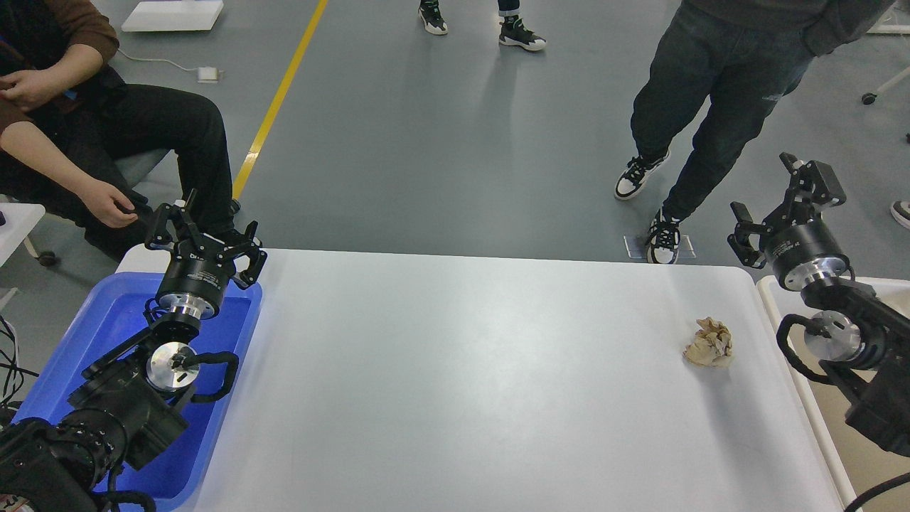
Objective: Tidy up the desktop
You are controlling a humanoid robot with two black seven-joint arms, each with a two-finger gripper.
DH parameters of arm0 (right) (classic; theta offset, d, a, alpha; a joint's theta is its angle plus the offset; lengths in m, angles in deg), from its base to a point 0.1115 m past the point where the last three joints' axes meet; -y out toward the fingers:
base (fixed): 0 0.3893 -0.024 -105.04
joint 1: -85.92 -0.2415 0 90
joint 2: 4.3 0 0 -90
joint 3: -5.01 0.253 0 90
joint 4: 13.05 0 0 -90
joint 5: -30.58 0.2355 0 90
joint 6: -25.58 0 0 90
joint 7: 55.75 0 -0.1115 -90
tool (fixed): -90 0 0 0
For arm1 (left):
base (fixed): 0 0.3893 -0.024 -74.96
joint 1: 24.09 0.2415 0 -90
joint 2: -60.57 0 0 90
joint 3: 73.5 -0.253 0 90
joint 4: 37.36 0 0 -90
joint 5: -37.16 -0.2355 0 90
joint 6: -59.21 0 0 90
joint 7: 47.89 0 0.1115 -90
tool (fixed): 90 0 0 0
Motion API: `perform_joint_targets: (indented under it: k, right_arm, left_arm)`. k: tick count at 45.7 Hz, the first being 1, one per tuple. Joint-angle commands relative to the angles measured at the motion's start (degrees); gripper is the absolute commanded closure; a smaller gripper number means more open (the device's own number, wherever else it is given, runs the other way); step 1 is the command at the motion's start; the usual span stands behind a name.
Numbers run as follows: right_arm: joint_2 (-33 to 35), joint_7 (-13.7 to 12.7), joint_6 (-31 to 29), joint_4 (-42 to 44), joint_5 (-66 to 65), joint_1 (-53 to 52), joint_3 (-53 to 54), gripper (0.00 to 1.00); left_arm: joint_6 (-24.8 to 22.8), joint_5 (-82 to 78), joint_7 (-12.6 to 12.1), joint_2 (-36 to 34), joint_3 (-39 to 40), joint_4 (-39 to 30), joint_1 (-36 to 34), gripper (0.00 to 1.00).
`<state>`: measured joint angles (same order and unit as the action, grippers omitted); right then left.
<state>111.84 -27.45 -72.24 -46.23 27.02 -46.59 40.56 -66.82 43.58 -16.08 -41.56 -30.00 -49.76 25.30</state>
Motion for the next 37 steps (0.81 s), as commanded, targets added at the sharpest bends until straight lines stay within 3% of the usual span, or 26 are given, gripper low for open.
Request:
perform_joint_targets:
  k: [1, 37]
  right_arm:
    - [0.3, 0.0, -0.1, 0.0, 0.0, 0.2, 0.0, 0.00]
    - [0.1, -0.1, 0.5, 1.9, 0.9, 1.1, 1.2, 0.00]
  left_arm:
    - [0.0, 0.0, 0.0, 0.0, 0.0, 0.0, 0.0, 0.00]
    - [0.0, 0.0, 0.0, 0.0, 0.0, 0.0, 0.0, 0.00]
